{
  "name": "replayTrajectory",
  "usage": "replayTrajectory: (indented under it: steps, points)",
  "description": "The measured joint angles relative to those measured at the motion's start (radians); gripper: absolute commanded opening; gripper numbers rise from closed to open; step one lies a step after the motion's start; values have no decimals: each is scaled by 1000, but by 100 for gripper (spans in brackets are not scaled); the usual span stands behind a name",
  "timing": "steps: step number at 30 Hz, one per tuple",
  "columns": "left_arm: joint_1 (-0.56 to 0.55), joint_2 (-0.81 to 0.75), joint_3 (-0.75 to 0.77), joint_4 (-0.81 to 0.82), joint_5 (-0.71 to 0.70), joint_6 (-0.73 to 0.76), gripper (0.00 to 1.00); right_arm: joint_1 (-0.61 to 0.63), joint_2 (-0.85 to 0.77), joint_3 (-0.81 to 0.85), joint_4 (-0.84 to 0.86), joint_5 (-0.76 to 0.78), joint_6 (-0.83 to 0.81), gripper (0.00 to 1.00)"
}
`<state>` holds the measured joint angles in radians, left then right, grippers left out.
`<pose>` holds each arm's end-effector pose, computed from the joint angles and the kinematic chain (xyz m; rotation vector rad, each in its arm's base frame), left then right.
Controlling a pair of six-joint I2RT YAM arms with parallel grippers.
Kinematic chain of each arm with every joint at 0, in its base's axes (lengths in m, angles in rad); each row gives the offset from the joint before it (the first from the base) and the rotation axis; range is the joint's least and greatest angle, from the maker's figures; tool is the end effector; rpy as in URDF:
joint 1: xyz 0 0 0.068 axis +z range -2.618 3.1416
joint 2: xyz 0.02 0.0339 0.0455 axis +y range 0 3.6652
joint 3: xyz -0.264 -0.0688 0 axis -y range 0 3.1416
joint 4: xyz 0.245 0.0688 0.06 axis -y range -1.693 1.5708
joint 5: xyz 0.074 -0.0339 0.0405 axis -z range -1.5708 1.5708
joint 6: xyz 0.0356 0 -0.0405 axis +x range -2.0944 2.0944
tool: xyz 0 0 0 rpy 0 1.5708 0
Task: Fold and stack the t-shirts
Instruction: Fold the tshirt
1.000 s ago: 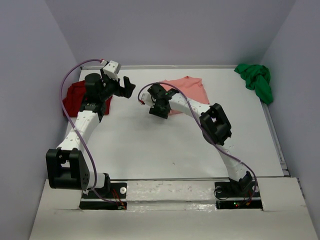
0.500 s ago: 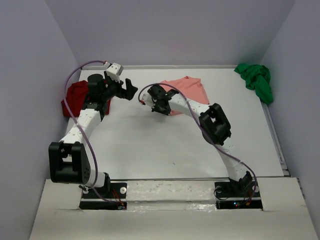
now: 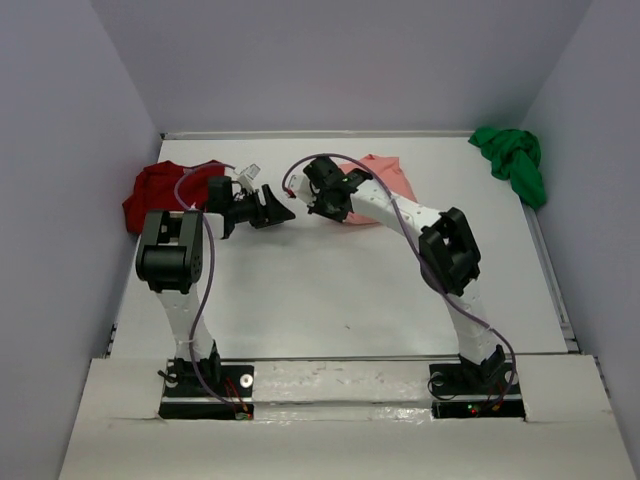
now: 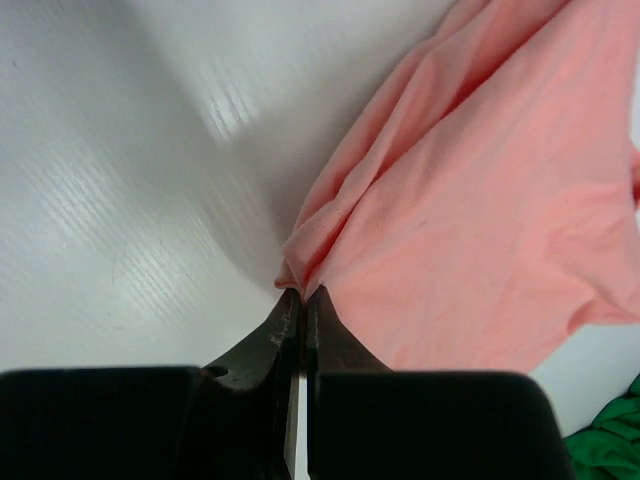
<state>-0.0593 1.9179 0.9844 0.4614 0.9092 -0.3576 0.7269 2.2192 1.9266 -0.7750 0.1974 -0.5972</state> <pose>0.3868 -0.0511 0.1570 0.2880 2.0205 -1.1827 0.3662 0.3163 0.2153 -1.5577 2.1071 -0.2152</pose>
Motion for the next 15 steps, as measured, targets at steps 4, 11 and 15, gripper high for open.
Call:
replayTrajectory:
  steps: [4,11,15]
  points:
    - [-6,121,-1,152,49,-223,74,0,-47,1,0,-15,10,0]
    - [-37,214,-2,462,66,-568,74,0,-48,2,-8,-34,18,0]
    - [-65,264,0,633,66,-730,75,0,-44,2,-13,-45,24,0]
